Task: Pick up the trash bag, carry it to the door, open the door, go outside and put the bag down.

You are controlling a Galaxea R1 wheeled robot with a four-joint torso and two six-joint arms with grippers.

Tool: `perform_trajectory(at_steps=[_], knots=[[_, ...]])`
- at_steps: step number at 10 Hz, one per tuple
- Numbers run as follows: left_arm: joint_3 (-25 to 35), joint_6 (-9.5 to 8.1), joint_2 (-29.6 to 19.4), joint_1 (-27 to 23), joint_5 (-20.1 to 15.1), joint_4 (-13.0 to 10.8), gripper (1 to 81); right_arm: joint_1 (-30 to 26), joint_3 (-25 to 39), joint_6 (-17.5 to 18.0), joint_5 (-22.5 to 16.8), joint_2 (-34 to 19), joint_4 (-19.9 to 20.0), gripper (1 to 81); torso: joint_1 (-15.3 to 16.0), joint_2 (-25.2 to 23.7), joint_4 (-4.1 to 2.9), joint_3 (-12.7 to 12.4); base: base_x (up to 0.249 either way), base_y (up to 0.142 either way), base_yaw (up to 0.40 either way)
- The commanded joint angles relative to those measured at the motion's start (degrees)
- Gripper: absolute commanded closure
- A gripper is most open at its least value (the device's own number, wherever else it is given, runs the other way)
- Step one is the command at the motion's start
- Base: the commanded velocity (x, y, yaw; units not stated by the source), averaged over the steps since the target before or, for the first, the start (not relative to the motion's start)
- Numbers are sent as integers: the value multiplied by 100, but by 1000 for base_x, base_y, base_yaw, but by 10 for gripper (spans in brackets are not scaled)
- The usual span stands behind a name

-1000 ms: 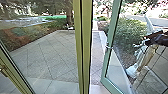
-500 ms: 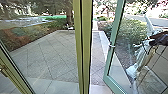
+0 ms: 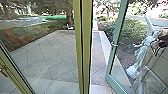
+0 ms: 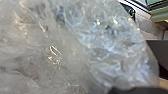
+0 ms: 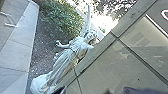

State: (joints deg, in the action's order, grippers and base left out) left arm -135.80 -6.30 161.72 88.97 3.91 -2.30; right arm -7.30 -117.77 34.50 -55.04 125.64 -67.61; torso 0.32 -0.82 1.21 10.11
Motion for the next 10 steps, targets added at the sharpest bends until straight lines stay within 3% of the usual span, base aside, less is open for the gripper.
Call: perform_trajectory(at_steps=[1,5,6,7,10], knots=[[106,-12,-78,-76,-374,2,811,-952,88,-102,-226,-158,-209,10,0,0,0,0,0,0,0],[106,-20,-87,-76,-374,-16,811,-890,63,-101,-218,-282,-200,10,0,0,0,0,0,0,0],[106,-20,-96,-76,-374,-7,811,-882,45,-101,-218,-282,-200,10,0,0,0,-543,0,0,0],[106,-20,-104,-76,-374,2,811,-873,27,-101,-218,-300,-200,10,0,0,0,-20,0,0,0],[124,-20,-113,-76,-383,11,811,-820,19,-101,-105,-369,-166,10,-2,0,0,-273,0,0,0]])
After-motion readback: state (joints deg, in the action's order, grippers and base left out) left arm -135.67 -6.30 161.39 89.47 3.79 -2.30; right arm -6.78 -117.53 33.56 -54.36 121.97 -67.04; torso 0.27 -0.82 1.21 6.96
